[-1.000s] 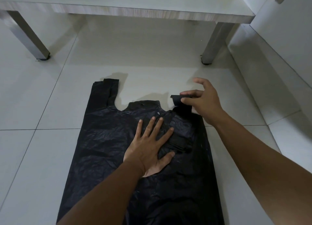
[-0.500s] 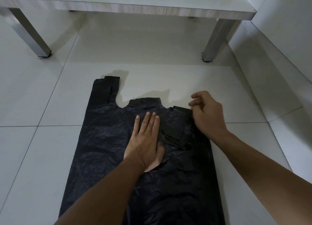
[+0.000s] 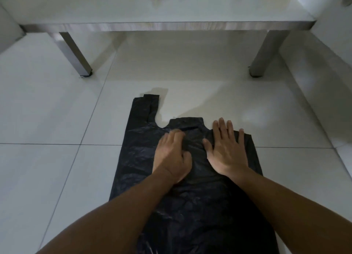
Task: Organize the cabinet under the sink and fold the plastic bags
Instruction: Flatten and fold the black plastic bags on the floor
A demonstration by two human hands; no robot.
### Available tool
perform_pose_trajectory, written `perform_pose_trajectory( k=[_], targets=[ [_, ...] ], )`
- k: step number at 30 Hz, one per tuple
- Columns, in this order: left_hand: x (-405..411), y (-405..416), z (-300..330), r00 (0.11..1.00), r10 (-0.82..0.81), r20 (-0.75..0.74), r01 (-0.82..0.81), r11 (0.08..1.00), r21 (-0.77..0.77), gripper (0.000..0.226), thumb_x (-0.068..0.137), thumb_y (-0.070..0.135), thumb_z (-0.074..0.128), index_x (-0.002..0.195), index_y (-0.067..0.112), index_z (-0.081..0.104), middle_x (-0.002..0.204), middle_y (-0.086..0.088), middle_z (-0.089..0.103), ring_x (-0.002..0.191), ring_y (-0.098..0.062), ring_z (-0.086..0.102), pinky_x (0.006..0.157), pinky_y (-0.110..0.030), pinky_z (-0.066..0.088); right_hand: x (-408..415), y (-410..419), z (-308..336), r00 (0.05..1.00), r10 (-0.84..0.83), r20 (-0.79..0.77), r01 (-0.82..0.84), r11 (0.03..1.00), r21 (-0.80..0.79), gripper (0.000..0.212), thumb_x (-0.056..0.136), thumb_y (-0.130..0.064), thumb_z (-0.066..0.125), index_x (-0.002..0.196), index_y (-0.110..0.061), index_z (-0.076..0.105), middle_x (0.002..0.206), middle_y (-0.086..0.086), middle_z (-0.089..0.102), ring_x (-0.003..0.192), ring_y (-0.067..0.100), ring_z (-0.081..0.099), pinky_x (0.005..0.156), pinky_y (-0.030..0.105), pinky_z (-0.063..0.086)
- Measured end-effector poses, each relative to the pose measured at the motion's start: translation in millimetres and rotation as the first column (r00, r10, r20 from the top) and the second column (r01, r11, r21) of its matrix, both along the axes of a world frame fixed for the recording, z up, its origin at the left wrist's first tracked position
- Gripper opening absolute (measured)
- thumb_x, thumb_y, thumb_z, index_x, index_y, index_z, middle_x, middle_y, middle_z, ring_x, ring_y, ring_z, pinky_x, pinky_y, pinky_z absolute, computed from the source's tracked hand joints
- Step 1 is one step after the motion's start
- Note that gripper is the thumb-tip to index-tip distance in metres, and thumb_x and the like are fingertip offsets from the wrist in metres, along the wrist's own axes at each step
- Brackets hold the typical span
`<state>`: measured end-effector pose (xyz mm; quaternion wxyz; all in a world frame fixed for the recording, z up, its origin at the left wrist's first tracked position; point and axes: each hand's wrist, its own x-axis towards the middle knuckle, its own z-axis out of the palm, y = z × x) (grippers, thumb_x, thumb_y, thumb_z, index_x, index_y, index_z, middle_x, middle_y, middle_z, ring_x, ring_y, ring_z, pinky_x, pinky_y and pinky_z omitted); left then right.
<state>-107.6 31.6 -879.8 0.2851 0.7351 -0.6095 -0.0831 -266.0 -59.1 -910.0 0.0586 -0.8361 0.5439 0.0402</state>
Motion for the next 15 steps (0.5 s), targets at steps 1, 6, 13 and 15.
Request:
perform_pose_trajectory(
  k=[1, 6, 13, 15],
  targets=[
    [13.3, -8.0, 4.3, 0.991, 0.136, 0.006, -0.135, 0.990, -0.039, 0.040, 0.073, 0.019, 0.049, 0.109, 0.006, 0.060, 0.113, -0.011, 0.059, 0.103, -0.029, 0.054, 0.096, -0.043, 0.045, 0.1, 0.0, 0.6, 1.000, -0.004, -0.006, 0.004, 1.000, 0.008, 0.082, 0.090, -0.065, -0.007, 0.157, -0.017, -0.006, 0.164, 0.005, -0.013, 0.151, 0.026, -0.012, 0.120, 0.054, -0.005],
    [92.3, -60.5, 33.0, 0.653, 0.754, -0.064, -0.677, 0.620, 0.396, 0.047, 0.085, 0.013, 0.056, 0.131, 0.007, 0.045, 0.133, -0.013, 0.042, 0.123, -0.031, 0.038, 0.101, -0.043, 0.034, 0.8, 1.1, 2.2, 1.000, -0.015, -0.024, 0.015, 1.000, -0.002, 0.085, 0.088, -0.068, -0.009, 0.156, -0.017, -0.008, 0.163, 0.004, -0.015, 0.151, 0.024, -0.013, 0.121, 0.053, -0.005],
    [128.2, -86.0, 29.1, 0.712, 0.695, -0.099, -0.538, 0.631, 0.559, 0.070, 0.082, 0.019, 0.072, 0.137, 0.003, 0.031, 0.134, -0.016, 0.036, 0.115, -0.034, 0.048, 0.091, -0.041, 0.049, 1.9, 2.5, 1.5, 0.999, -0.021, -0.047, 0.018, 0.998, -0.053, 0.086, 0.090, -0.068, -0.003, 0.157, -0.015, 0.002, 0.165, 0.006, -0.004, 0.152, 0.026, -0.003, 0.121, 0.054, 0.002],
    [133.2, -88.7, 31.2, 0.652, 0.722, -0.232, -0.507, 0.643, 0.574, 0.071, 0.077, 0.014, 0.076, 0.134, 0.003, 0.035, 0.126, -0.016, 0.046, 0.107, -0.034, 0.054, 0.081, -0.039, 0.053, 2.2, 2.4, 1.6, 0.999, -0.022, -0.043, 0.019, 0.998, -0.062, 0.086, 0.090, -0.068, -0.003, 0.157, -0.014, 0.007, 0.165, 0.007, 0.001, 0.152, 0.027, 0.001, 0.121, 0.055, 0.004]
  ],
)
